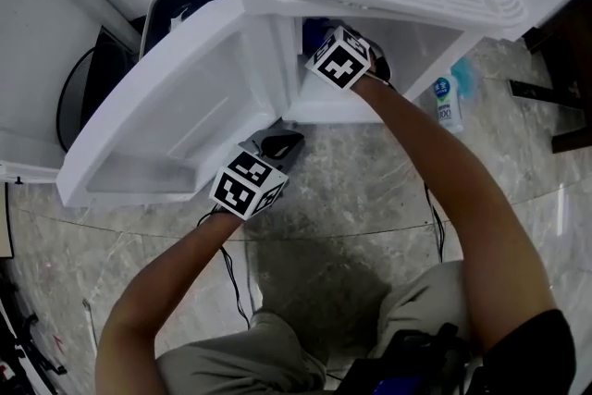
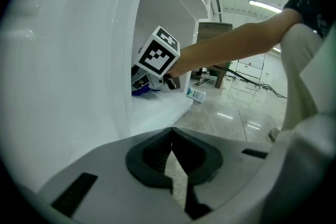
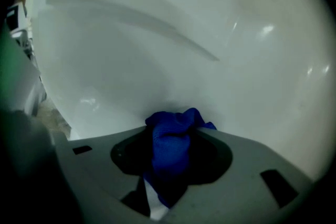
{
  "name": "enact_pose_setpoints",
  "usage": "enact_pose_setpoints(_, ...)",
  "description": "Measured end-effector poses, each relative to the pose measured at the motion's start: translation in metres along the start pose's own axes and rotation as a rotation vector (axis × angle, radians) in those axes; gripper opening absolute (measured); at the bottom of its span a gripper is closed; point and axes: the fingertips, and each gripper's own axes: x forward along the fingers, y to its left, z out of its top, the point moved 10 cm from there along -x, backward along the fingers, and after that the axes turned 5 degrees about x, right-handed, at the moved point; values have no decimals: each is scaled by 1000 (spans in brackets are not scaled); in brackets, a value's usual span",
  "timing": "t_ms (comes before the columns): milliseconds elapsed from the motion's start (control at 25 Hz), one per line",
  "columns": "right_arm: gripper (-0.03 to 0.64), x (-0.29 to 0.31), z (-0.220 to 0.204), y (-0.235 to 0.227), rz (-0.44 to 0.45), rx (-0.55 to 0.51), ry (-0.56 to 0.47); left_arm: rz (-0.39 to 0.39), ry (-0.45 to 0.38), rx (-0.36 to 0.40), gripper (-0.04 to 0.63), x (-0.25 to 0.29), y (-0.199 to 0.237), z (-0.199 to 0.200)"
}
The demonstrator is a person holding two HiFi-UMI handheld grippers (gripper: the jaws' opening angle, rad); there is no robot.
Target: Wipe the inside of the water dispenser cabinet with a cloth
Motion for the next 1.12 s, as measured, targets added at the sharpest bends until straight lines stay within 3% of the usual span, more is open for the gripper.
enact_pose_setpoints(200, 149, -30, -5, -4, 157, 268, -88, -3, -20, 38, 6, 4, -6, 18)
enact_pose_setpoints(360, 149, -70, 11, -23, 62, 574, -316, 5, -41, 121, 6, 10, -13, 40)
enact_pose_setpoints(440, 149, -92, 27, -30, 8, 638, -453, 7, -49, 123, 6, 13, -14, 47)
enact_pose_setpoints(600, 149, -121, 49, -27, -41, 633, -665, -4, -43, 130, 6, 14, -24, 50)
enact_pose_setpoints(800, 147, -139, 57, -8, -143, 551, -824, -17, -34, 136, 6, 9, -31, 47)
enact_pose_setpoints(1120, 146, -145, 63, -1, -243, 488, -911, -10, -34, 90, 6, 6, -20, 35)
